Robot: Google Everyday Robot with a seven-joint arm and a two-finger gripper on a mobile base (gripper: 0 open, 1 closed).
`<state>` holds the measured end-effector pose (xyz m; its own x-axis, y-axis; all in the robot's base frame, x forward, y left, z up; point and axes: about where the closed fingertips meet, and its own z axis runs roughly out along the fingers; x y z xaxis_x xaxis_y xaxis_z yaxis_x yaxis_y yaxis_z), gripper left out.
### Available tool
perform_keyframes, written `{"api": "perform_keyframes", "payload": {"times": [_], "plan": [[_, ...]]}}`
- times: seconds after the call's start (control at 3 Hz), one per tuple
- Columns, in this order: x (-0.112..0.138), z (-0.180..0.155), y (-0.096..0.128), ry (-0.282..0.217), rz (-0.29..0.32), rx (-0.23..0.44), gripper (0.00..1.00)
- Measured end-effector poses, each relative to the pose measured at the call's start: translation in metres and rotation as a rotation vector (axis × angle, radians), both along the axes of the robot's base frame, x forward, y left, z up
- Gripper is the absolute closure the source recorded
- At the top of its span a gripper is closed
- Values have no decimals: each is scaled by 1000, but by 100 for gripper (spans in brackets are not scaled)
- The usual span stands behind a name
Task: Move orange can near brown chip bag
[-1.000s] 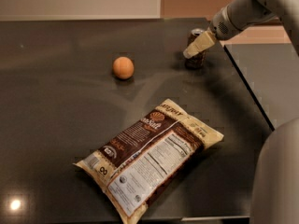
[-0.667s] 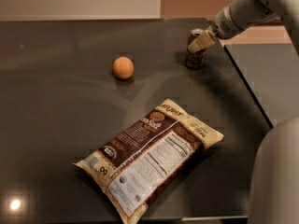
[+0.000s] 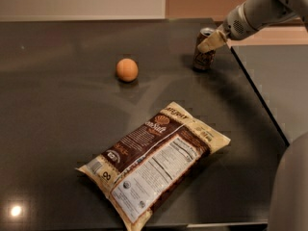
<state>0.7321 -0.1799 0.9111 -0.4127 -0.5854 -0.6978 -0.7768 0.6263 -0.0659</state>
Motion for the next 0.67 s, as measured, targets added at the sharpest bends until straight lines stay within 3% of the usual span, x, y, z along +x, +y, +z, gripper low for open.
{"api": "perform_keyframes", "payload": {"times": [0.33,0.67], "plan": [[-36,14,2,-5,59,13,100],[-85,24,12,5,148,19,100]]}}
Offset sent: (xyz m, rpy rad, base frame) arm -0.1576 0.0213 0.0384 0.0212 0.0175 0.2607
